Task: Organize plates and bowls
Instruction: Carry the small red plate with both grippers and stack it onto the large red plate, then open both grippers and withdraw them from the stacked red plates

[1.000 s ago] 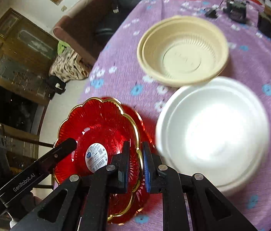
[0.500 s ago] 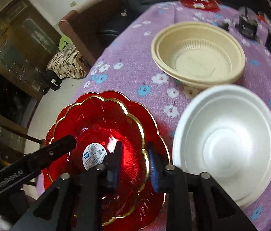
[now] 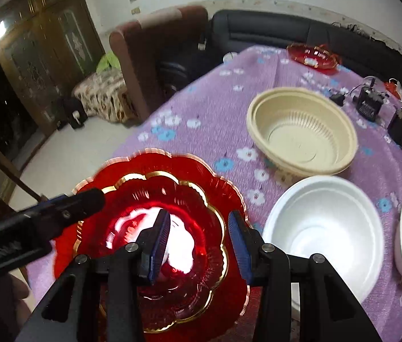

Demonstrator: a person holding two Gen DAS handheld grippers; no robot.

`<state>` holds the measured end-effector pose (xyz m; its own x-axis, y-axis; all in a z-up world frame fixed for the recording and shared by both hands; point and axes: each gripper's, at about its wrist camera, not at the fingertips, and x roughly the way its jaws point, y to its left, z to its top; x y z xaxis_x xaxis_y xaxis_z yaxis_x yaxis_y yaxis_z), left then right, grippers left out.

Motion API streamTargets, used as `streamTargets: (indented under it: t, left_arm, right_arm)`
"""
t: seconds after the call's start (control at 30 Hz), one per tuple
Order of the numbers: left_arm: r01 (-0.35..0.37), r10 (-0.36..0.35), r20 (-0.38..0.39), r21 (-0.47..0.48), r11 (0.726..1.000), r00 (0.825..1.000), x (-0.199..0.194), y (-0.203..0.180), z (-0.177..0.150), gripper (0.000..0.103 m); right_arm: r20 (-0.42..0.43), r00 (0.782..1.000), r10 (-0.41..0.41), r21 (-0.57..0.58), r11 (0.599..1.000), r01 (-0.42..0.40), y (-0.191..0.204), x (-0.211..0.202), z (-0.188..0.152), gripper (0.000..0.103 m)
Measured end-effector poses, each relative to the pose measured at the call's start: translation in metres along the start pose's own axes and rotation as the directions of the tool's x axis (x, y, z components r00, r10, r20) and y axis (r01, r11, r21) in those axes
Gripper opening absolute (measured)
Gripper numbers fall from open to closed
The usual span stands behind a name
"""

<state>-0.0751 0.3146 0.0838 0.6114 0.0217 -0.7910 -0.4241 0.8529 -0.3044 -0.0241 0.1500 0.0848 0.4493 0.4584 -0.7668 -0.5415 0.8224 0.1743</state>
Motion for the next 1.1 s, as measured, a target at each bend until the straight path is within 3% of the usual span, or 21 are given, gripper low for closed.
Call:
streamTargets:
  t: [0.13,0.27,0.37,0.5,0.6,0.73,0.87,0.97,1.1]
  left_arm:
    - [-0.051,0.047,0.103,0.036,0.998,0.994,-0.023,-0.009,-0.007,0.073]
    - [-0.14,0.117,0.22,0.093,0.986,0.969,-0.05,-0.032,-0.019,0.081]
    - [-0.156,0.125,0.244,0.111,0.981,0.962,-0.067,-0.052,-0.036,0.082]
    - [-0.014,-0.009,0.209,0.109,0.994,0.978,-0.075,-0.074,-0.059,0.082]
    - [0.044,-0.066,0.151,0.146,0.988,0.986,-0.065,-0.092,-0.068,0.082]
    - [0.042,-0.058,0.152,0.108,0.993,0.987,-0.057,-0.097,-0.069,0.082]
    - [0.028,-0.038,0.119,0.083,0.996,0.992,-0.046,-0.099,-0.074,0.082]
    - [0.016,-0.024,0.107,0.074,0.997,0.994,-0.037,-0.102,-0.076,0.082]
    - [0.04,-0.045,0.072,0.068,0.997,0.996,-0.027,-0.101,-0.078,0.082]
  right_arm:
    - [0.075,0.997,0.025,0.026,0.999,-0.027,-0.013,-0.033,-0.002,0.05]
    - [0.143,0.989,0.038,0.087,0.995,-0.051,-0.039,-0.063,-0.011,0.053]
    - [0.19,0.981,0.027,0.15,0.987,-0.056,-0.066,-0.082,-0.021,0.055]
    - [0.232,0.973,-0.011,0.227,0.973,-0.043,-0.106,-0.099,-0.032,0.056]
    - [0.253,0.967,-0.037,0.281,0.959,-0.037,-0.137,-0.109,-0.042,0.056]
    - [0.272,0.962,-0.038,0.337,0.94,-0.058,-0.165,-0.112,-0.056,0.056]
    - [0.247,0.969,0.018,0.361,0.926,-0.109,-0.176,-0.1,-0.069,0.056]
    - [0.185,0.98,0.071,0.348,0.928,-0.133,-0.168,-0.082,-0.07,0.056]
    - [0.09,0.995,0.037,0.37,0.926,-0.068,-0.162,-0.054,-0.063,0.056]
